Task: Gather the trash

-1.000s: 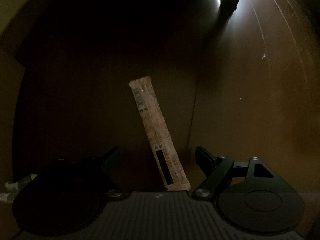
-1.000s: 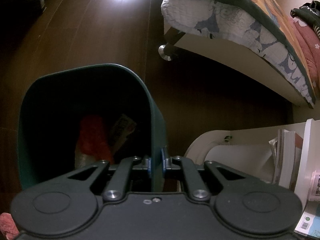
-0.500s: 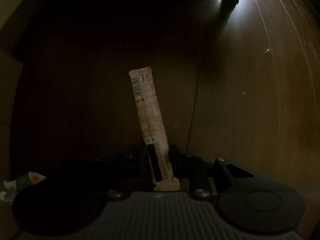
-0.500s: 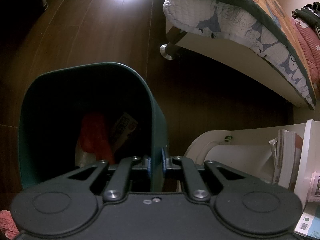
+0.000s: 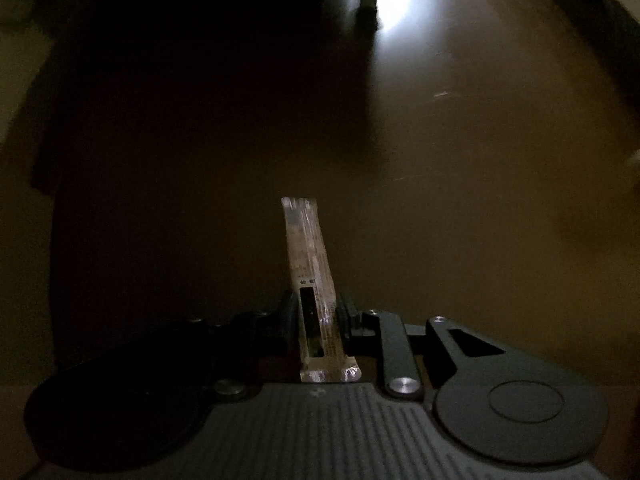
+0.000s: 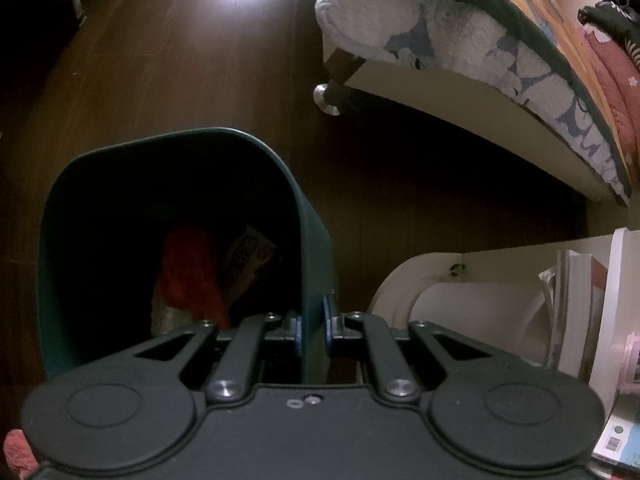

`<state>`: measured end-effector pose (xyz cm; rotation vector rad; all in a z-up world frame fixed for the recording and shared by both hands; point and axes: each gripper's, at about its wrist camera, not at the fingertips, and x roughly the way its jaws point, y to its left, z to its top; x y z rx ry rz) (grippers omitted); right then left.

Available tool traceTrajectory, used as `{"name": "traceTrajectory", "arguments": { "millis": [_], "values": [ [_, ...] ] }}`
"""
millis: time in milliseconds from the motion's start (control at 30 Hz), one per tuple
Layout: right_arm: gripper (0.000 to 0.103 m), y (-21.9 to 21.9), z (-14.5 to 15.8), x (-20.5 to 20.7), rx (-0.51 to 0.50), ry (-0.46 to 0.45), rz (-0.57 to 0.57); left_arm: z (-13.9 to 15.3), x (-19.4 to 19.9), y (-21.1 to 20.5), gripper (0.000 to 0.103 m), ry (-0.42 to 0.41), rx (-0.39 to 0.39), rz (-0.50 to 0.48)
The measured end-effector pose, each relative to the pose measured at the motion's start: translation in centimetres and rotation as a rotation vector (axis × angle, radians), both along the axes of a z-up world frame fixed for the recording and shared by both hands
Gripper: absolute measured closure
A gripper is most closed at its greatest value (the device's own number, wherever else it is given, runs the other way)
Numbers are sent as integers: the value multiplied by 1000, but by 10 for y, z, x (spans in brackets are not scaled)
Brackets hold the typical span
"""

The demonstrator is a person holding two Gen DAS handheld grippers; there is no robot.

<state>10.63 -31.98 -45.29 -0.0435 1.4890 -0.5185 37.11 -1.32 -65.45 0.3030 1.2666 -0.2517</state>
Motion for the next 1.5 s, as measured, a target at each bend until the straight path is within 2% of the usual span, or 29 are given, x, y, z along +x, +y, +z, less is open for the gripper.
{"name": "traceTrajectory", "arguments": {
  "millis": [133,200,367,533,633,733,800,833,900,933,967,1133,1233,1400,1433,1500],
  "values": [
    [96,-7,-3,4,-10,3,-28,35,-15,-20,85,-20,-51,-108],
    [97,-9,-5,4,-15,7,-32,53,-24,-31,92,-32,-81,-155],
    [97,-9,-6,5,-25,5,-34,95,-57,-45,94,-74,-175,-268],
    [97,-8,-4,5,-21,1,-33,107,-75,-46,94,-85,-206,-301],
    [97,-6,-3,4,-22,1,-28,87,-64,-45,94,-36,-206,-283],
    [97,-5,-3,3,-21,-2,-27,54,-51,-38,94,21,-174,-247],
    [97,-5,-3,3,-19,-4,-26,30,-46,-35,89,76,-149,-211],
    [97,-6,-3,3,-17,-5,-27,20,-45,-33,82,98,-134,-192],
    [96,-5,-2,3,-16,-7,-23,2,-43,-30,60,140,-127,-161],
    [96,-5,-2,3,-15,-9,-21,-7,-43,-30,37,157,-128,-141],
    [96,-5,-2,3,-13,-12,-20,-15,-42,-30,27,171,-138,-126],
    [96,-4,-1,4,-9,-18,-12,-40,-43,-32,27,228,-140,-86],
    [95,-4,-1,3,-8,-20,-10,-60,-52,-49,27,234,-75,-68],
    [95,-4,-1,2,-4,-22,-12,-75,-61,-58,28,248,-32,-52],
    [95,-4,-1,2,-3,-22,-11,-79,-61,-57,29,258,-29,-40],
    [95,-4,0,2,1,-23,-10,-84,-61,-57,41,272,-26,-23]
  ]
}}
